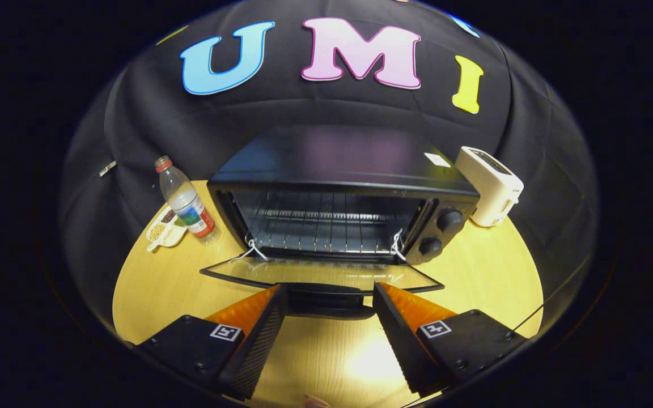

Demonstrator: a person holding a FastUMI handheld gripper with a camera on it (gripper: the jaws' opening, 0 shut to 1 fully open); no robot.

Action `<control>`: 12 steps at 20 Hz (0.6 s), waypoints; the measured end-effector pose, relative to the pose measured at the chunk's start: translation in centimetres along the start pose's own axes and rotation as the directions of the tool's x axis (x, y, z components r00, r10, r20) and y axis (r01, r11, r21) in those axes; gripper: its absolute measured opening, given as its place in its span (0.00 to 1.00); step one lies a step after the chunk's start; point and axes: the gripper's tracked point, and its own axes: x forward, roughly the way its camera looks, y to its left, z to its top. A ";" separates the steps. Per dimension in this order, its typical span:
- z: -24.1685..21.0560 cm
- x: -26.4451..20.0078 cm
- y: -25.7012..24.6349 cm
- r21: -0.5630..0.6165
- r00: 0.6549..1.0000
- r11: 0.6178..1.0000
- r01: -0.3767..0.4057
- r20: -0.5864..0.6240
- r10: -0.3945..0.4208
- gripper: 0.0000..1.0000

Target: Open the toaster oven, put the food inside, and close the toaster oven door.

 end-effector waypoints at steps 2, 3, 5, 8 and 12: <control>-1.4 0.0 -0.1 0.017 0.999 1.000 -0.009 -0.046 0.010 0.98; -2.0 0.1 -0.2 0.021 0.998 1.000 -0.014 -0.065 0.015 0.96; -3.2 0.4 -0.1 0.022 0.996 1.000 -0.020 -0.086 0.022 0.96; -4.4 0.5 -0.3 0.017 0.993 1.000 -0.022 -0.118 0.024 0.96; -5.2 0.8 -0.3 0.023 0.989 0.999 -0.026 -0.145 0.029 0.96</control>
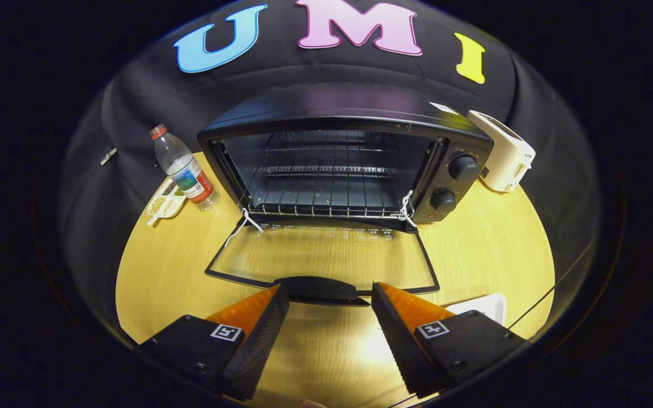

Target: Open the toaster oven, put the food inside, and close the toaster oven door.

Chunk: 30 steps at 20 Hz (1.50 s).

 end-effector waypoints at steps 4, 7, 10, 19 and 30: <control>-0.5 -0.2 0.2 -0.005 1.000 1.000 -0.011 -0.011 0.011 0.96; -0.2 -0.7 0.4 -0.006 1.000 1.000 -0.022 -0.001 0.022 0.96; 0.5 -1.5 -0.5 -0.015 1.000 1.000 -0.017 0.018 0.018 0.96; 1.1 -6.1 -18.3 0.055 0.981 0.983 0.177 0.066 -0.180 0.96; -8.9 -3.1 -30.4 0.064 0.953 0.972 0.227 -0.219 -0.208 0.80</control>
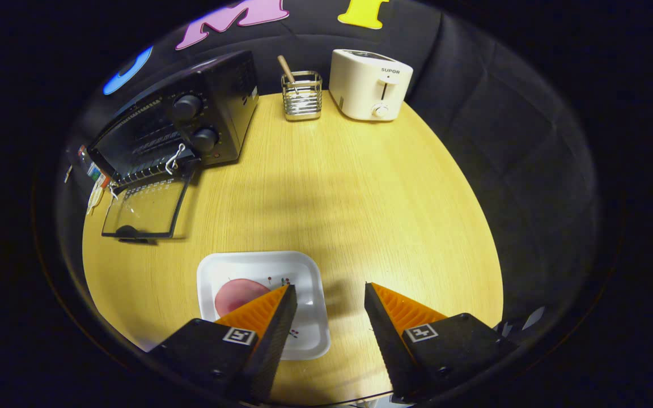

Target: Open the toaster oven, put the food inside, and close the toaster oven door.

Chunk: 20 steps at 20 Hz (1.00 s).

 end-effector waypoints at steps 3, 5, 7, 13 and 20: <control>-1.1 1.2 0.0 -0.020 0.998 0.999 -0.026 -0.060 0.025 0.76; -1.9 1.7 0.4 -0.021 0.994 0.998 -0.052 -0.096 0.050 0.53; -2.4 1.8 0.7 -0.030 0.990 0.997 -0.067 -0.124 0.063 0.57; -3.7 2.2 1.5 -0.044 0.975 0.993 -0.111 -0.200 0.101 0.57; -3.7 2.1 1.7 -0.008 0.962 0.991 -0.130 -0.245 0.124 0.54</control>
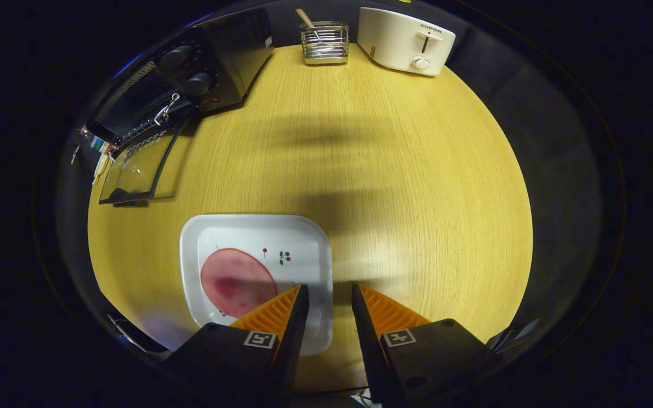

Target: Open the toaster oven, put the food inside, and close the toaster oven door.

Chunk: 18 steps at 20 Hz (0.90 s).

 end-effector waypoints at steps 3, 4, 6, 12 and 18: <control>0.2 0.4 0.0 0.025 0.999 0.999 -0.024 -0.032 0.025 0.19; 0.2 0.5 0.0 0.024 0.999 0.999 -0.030 -0.037 0.031 0.19; 0.4 0.4 0.0 0.030 0.998 0.999 -0.033 -0.044 0.034 0.20; 0.0 0.7 0.4 -0.013 0.987 0.994 -0.109 -0.121 0.107 0.10; 0.1 0.4 0.4 0.091 0.961 0.969 -0.230 -0.138 0.241 0.05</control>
